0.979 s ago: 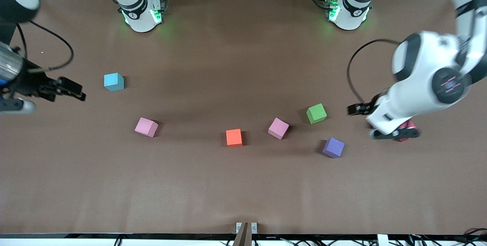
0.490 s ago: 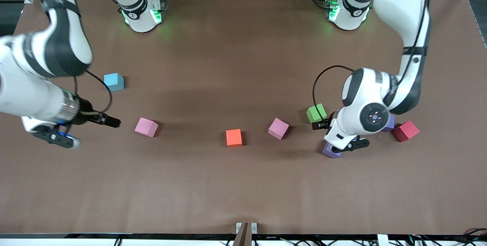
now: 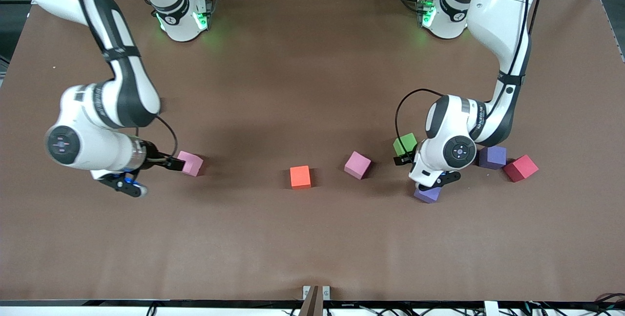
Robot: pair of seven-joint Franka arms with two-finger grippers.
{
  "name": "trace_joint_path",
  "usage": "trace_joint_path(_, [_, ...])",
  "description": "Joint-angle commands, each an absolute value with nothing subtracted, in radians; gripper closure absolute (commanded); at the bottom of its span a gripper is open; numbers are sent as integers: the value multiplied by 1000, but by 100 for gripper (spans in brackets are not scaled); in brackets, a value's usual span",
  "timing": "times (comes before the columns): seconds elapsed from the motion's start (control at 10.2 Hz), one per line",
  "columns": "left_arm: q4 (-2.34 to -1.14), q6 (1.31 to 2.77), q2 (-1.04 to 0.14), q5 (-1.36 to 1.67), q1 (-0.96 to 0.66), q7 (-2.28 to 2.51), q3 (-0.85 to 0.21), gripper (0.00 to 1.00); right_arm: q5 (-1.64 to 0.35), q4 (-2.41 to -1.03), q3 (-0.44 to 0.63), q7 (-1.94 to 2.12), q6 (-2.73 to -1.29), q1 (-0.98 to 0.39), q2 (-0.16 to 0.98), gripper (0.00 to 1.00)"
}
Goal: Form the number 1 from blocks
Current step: 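Lift the green cube with the left gripper while the right gripper grasps pink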
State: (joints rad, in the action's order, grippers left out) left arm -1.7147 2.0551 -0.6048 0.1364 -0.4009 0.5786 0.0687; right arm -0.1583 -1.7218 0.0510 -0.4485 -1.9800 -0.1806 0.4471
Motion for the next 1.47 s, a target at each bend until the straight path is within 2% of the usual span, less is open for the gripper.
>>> trace_joint_path(0.0, [-1749,2069,-584,156,-408,607,74,0,-215,-1810,51,-453,-2067,-169,440,0])
trace_joint_path(0.49, [-1764,2091,-606,207,-408,609,71,0,-222,-1804,51,-433,-2125,-160,529,0])
trace_joint_path(0.69, [-1764,2114,-620,212,-410,609,55,19,-222,-1804,51,-433,-2141,-150,549,0])
trace_joint_path(0.78, [-1764,2127,-629,212,-411,609,54,49,-222,-1802,51,-431,-2144,-149,557,0])
trace_joint_path(0.88, [-1764,2129,-627,212,-414,611,52,99,-222,-1802,51,-431,-2151,-149,560,0])
trace_joint_path(1.17, [-1763,2129,-598,198,-420,614,-20,100,-221,-1789,52,-431,-2160,-149,594,0])
trace_joint_path(1.37, [-1770,2121,-542,195,-454,614,-119,100,-222,-1787,52,-411,-2175,-149,610,0])
